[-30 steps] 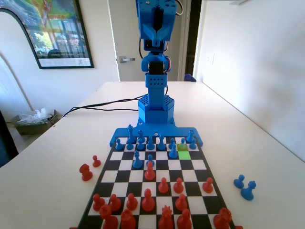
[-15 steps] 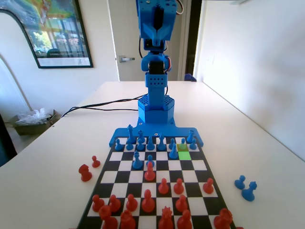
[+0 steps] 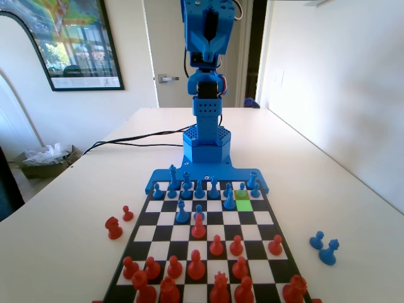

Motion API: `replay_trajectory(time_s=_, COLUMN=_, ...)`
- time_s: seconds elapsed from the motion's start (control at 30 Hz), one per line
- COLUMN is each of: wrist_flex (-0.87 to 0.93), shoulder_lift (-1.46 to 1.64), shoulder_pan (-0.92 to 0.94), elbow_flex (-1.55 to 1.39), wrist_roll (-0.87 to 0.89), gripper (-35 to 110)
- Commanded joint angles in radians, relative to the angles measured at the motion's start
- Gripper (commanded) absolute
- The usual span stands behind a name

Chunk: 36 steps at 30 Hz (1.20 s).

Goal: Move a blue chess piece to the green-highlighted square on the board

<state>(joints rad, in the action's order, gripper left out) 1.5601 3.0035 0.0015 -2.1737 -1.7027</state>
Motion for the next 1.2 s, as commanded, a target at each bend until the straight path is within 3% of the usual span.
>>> replay_trajectory(time_s=0.0, wrist_flex=-0.043, shoulder_lift=-0.055, shoulder_pan=-0.032, elbow_flex=0.071, wrist_roll=-0.017, gripper=1)
replay_trajectory(time_s=0.53, wrist_flex=0.009, shoulder_lift=-0.281, shoulder_pan=-0.087, elbow_flex=0.227, wrist_roll=-0.357, gripper=1)
replay_trajectory(time_s=0.9, wrist_flex=-0.198, shoulder_lift=-0.428, shoulder_pan=-0.087, elbow_flex=0.077, wrist_roll=-0.813, gripper=1)
replay_trajectory(time_s=1.17, wrist_flex=-0.16, shoulder_lift=-0.581, shoulder_pan=-0.137, elbow_flex=0.107, wrist_roll=-1.091, gripper=2)
